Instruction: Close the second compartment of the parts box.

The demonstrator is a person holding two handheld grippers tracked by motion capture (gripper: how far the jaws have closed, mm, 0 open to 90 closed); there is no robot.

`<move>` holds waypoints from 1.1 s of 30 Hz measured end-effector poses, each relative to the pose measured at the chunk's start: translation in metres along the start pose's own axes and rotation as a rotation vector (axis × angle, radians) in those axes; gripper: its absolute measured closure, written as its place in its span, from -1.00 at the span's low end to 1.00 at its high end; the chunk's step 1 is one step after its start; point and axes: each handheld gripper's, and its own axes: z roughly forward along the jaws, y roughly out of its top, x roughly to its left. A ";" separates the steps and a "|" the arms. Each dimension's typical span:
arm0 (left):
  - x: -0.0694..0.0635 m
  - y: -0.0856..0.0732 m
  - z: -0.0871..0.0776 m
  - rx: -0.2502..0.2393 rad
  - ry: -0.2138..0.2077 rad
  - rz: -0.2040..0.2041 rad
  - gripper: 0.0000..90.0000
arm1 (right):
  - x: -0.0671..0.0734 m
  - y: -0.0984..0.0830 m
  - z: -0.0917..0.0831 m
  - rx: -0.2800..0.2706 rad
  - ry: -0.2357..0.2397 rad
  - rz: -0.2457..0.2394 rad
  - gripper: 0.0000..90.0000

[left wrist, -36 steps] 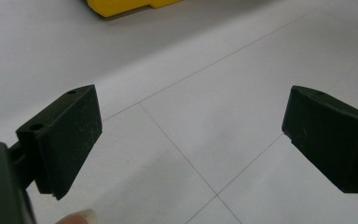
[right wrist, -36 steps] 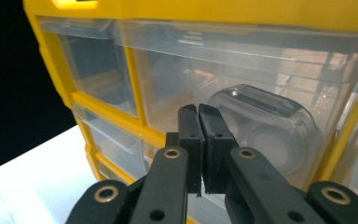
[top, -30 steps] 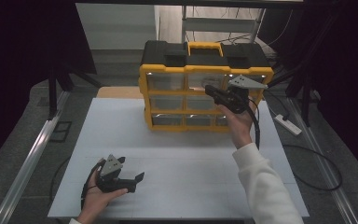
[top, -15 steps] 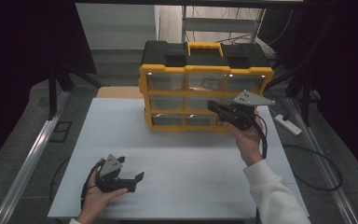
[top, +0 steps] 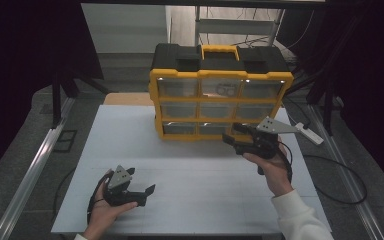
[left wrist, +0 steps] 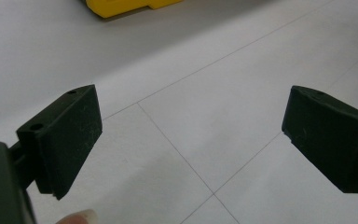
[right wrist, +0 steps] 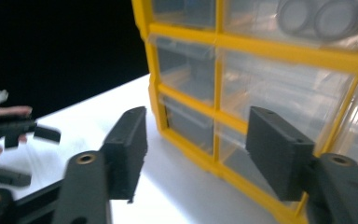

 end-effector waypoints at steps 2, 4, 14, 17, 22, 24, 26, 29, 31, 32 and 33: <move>0.000 0.000 0.000 0.000 0.000 0.000 -0.87 | 0.002 -0.006 -0.004 0.008 0.009 -0.010 -0.25; 0.000 0.000 0.000 -0.001 0.000 0.000 -0.87 | 0.004 -0.013 -0.007 0.024 0.009 -0.021 -0.30; 0.000 0.000 -0.001 -0.001 -0.003 0.002 -0.87 | 0.005 -0.054 -0.024 0.089 -0.002 -0.023 -0.42; 0.000 0.000 -0.001 -0.003 -0.006 0.005 -0.88 | 0.006 -0.066 -0.029 0.109 -0.009 -0.036 -0.43; 0.000 0.001 -0.001 -0.007 -0.007 0.008 -0.87 | 0.005 -0.082 -0.041 0.129 -0.020 -0.018 -0.43; 0.001 0.001 -0.001 -0.005 -0.006 0.009 -0.87 | 0.004 -0.090 -0.044 0.138 -0.018 -0.004 -0.43; 0.001 0.001 -0.001 -0.006 -0.006 0.008 -0.87 | 0.003 -0.099 -0.046 0.159 -0.029 0.001 -0.43; 0.001 0.001 -0.001 -0.006 -0.007 0.008 -0.87 | 0.001 -0.109 -0.048 0.179 -0.041 0.011 -0.42; 0.000 0.001 0.000 -0.005 -0.009 0.007 -0.87 | 0.001 -0.113 -0.049 0.183 -0.044 0.014 -0.42; 0.000 0.001 0.000 -0.005 -0.009 0.007 -0.87 | 0.000 -0.115 -0.050 0.187 -0.046 0.016 -0.42; 0.000 0.001 0.000 -0.005 -0.009 0.007 -0.87 | 0.000 -0.116 -0.051 0.185 -0.050 0.019 -0.42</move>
